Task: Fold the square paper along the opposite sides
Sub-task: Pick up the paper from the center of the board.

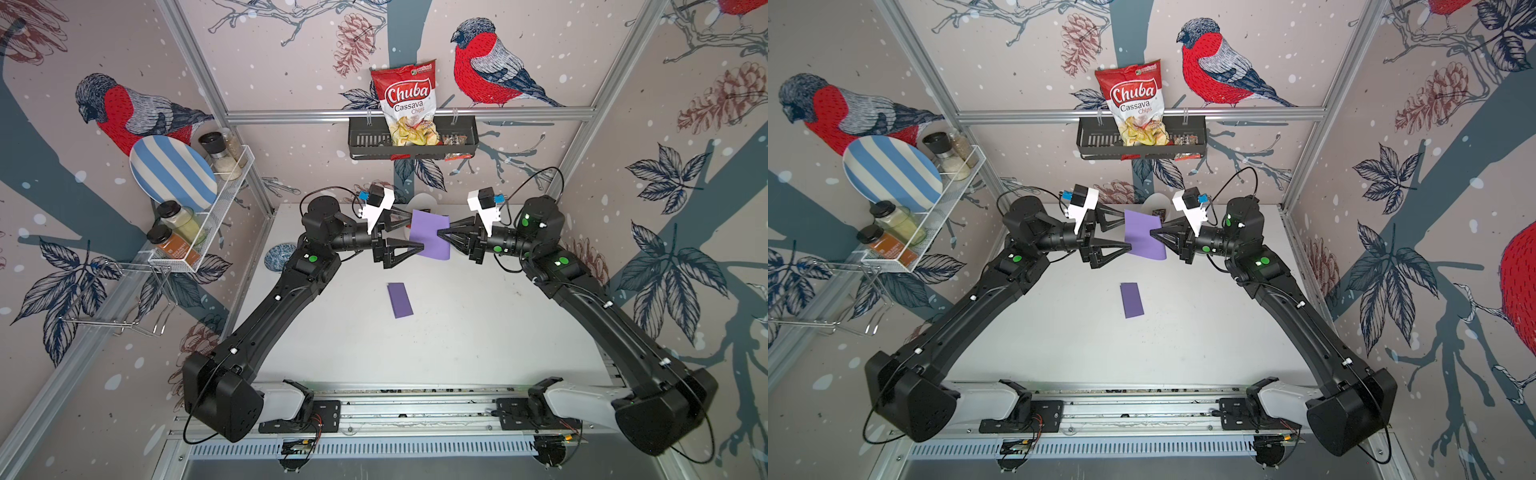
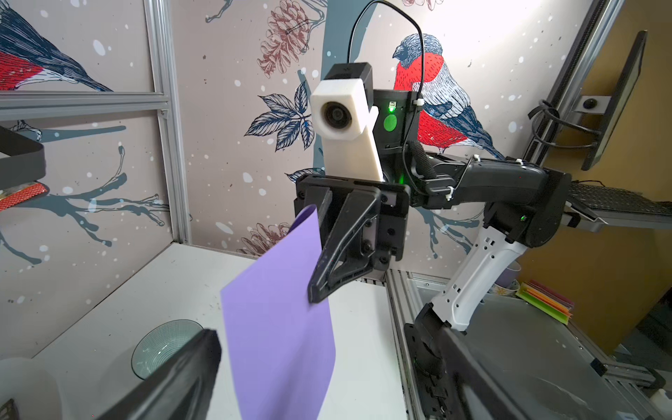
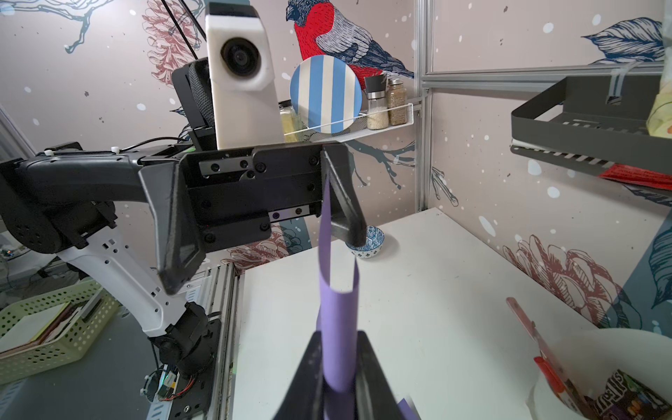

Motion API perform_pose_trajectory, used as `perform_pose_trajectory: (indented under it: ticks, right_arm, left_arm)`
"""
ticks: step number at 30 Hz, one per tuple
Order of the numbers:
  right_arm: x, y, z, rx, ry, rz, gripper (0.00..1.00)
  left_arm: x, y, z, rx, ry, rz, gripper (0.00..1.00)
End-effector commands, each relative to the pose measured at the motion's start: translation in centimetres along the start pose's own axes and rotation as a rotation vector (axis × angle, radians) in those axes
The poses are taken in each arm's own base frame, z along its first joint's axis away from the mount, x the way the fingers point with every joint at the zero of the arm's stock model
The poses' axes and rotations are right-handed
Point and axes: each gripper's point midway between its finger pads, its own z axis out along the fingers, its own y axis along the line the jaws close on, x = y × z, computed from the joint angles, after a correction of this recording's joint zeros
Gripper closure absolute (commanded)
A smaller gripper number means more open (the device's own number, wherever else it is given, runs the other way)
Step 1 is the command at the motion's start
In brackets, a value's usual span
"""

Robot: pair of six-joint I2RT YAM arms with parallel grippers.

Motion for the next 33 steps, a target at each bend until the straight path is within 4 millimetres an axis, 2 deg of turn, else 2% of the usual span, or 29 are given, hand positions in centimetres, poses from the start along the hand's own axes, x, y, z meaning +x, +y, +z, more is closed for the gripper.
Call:
perform_pose_trajectory:
  ticks: [1, 3, 6, 12, 14, 21, 27, 32, 33]
  right_arm:
    - [-0.1, 0.7, 0.3, -0.025, 0.004, -0.039, 0.82]
    - [0.0, 0.8, 0.5, -0.030, 0.009, -0.040, 0.82]
    - [0.1, 0.9, 0.6, -0.035, 0.015, -0.043, 0.82]
    - [0.1, 1.2, 0.7, -0.042, 0.021, -0.046, 0.82]
    - [0.1, 1.3, 0.8, -0.046, 0.022, -0.048, 0.82]
    - [-0.1, 1.3, 0.7, -0.042, 0.019, -0.053, 0.82]
    - [-0.2, 1.3, 0.7, -0.040, 0.017, -0.057, 0.82]
    - [-0.3, 1.2, 0.7, -0.038, 0.015, -0.056, 0.82]
    - [-0.2, 1.2, 0.7, -0.039, 0.016, -0.054, 0.82]
  left_arm:
    - [-1.1, -0.3, -0.1, 0.019, -0.031, 0.035, 0.04]
    - [-1.2, -0.3, -0.1, 0.017, -0.033, 0.032, 0.06]
    - [-1.2, -0.2, 0.0, 0.019, -0.032, 0.026, 0.16]
    - [-0.8, 0.0, 0.0, 0.018, -0.027, 0.009, 0.54]
    - [-0.8, 0.0, 0.0, 0.019, -0.026, 0.007, 0.62]
    - [-0.6, 0.0, 0.0, 0.018, -0.021, 0.000, 0.80]
    - [-0.3, 0.1, 0.0, 0.015, -0.018, -0.004, 0.82]
    - [-0.2, 0.2, 0.0, 0.013, -0.019, -0.006, 0.99]
    - [-0.2, 0.2, -0.1, 0.012, -0.020, -0.005, 1.00]
